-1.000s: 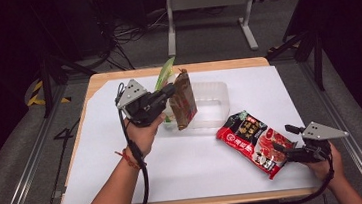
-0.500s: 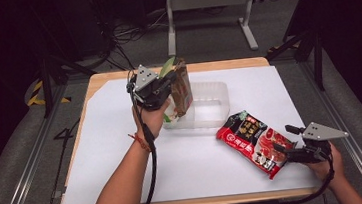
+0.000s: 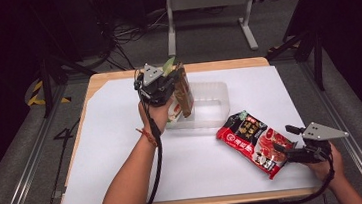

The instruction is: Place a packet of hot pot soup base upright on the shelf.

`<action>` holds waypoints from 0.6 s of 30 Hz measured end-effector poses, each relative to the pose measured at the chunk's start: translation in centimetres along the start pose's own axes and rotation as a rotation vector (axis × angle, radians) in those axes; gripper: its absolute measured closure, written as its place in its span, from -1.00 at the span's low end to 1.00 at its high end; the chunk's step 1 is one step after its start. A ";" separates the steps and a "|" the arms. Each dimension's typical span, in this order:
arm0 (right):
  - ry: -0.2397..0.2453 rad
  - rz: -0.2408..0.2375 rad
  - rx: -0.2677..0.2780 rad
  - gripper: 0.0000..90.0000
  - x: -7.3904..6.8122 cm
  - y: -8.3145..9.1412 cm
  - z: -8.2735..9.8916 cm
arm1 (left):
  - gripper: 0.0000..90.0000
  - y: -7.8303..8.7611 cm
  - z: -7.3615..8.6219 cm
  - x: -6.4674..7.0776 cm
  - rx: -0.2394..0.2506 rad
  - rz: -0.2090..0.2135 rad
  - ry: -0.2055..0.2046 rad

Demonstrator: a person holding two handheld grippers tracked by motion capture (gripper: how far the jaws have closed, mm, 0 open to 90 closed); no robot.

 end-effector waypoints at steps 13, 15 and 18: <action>0.000 0.004 0.005 -0.51 0.0 0.1 0.0 | 0.92 -1.4 2.5 1.1 -0.042 0.061 -0.065; 0.001 0.002 0.003 -0.51 0.0 0.1 0.0 | 0.92 -1.3 2.7 1.1 -0.043 0.066 -0.076; 0.002 0.003 0.001 -0.52 0.0 0.1 0.0 | 0.91 -1.1 3.0 0.9 -0.036 0.085 -0.081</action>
Point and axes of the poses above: each handheld gripper's, and its own axes: y roughly backward along the jaws, z roughly out of its underside, x roughly to its right, the point moved 3 cm from there along -y, roughly forward along the jaws, and after that the axes turned 13 degrees about -x, right-handed, at the moved point
